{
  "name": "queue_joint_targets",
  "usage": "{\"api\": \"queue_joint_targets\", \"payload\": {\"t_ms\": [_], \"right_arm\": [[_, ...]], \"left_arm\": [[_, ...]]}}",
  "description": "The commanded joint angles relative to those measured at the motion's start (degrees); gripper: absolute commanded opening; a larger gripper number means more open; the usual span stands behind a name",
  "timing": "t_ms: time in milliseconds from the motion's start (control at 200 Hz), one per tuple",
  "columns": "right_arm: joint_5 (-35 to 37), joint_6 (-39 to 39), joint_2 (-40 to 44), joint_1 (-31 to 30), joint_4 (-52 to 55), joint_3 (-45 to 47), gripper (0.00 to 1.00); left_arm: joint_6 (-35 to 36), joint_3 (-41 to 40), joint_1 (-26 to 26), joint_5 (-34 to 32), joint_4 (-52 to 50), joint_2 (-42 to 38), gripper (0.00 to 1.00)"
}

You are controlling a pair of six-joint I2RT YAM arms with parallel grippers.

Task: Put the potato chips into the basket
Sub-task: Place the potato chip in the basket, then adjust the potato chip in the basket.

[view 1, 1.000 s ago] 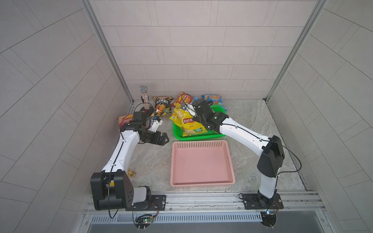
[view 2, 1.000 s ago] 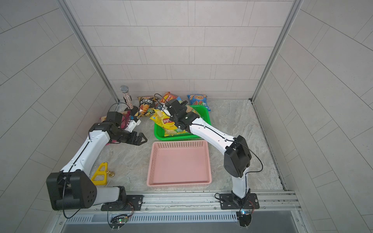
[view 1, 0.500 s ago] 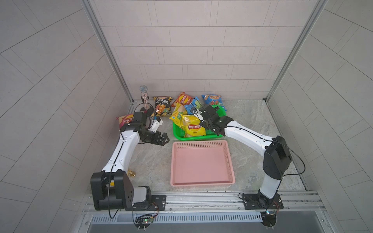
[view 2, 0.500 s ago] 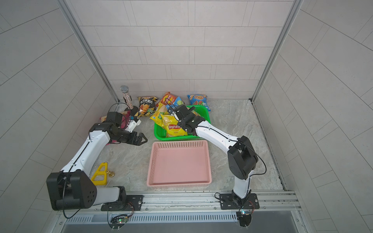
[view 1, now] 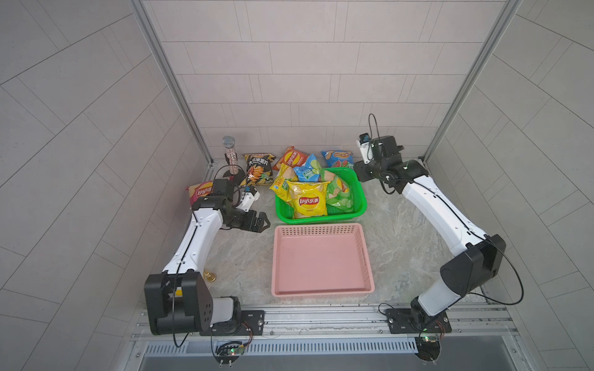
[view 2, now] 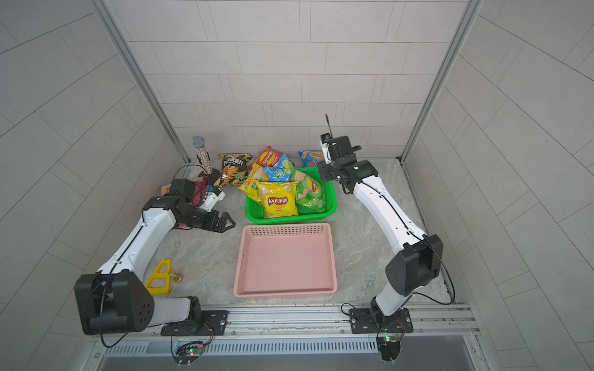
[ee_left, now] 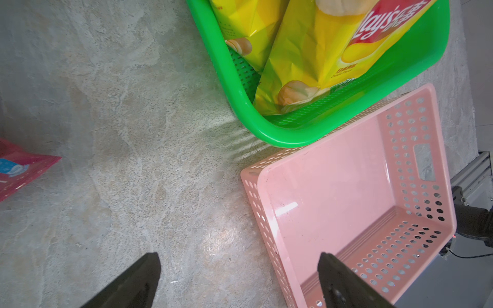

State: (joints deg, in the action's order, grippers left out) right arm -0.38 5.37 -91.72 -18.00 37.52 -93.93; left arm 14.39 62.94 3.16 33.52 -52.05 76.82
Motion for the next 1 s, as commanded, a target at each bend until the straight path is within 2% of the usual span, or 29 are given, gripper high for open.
{"api": "queue_joint_targets", "payload": {"t_ms": [0,65,150,545,740,836,996], "right_arm": [[-6.5,6.1,0.1,0.5,2.6,5.8,0.61],[-11.1,5.6,-0.2,0.5,1.1,7.1,0.61],[-13.8,5.8,-1.2,-0.3,-0.3,7.3,0.62],[-14.5,8.7,-12.5,-3.1,-2.9,1.3,0.64],[-13.9,11.5,-16.9,-2.7,-5.0,-1.9,0.61],[-16.1,13.4,-16.1,-0.9,-4.7,-1.8,0.61],[-17.7,14.8,-10.6,3.6,-5.4,3.7,0.62]], "left_arm": [[0.1,-0.9,0.3,1.4,0.2,0.3,1.00],[0.1,-0.9,0.3,1.4,0.2,0.3,1.00],[0.1,-0.8,0.2,1.5,0.2,0.4,1.00],[0.0,-0.8,0.3,1.6,0.0,0.5,1.00],[0.0,-0.9,0.3,1.3,0.1,0.2,1.00],[-0.1,-0.9,0.3,1.0,0.1,0.0,1.00],[0.0,-1.1,0.3,1.3,0.2,-0.2,1.00]]}}
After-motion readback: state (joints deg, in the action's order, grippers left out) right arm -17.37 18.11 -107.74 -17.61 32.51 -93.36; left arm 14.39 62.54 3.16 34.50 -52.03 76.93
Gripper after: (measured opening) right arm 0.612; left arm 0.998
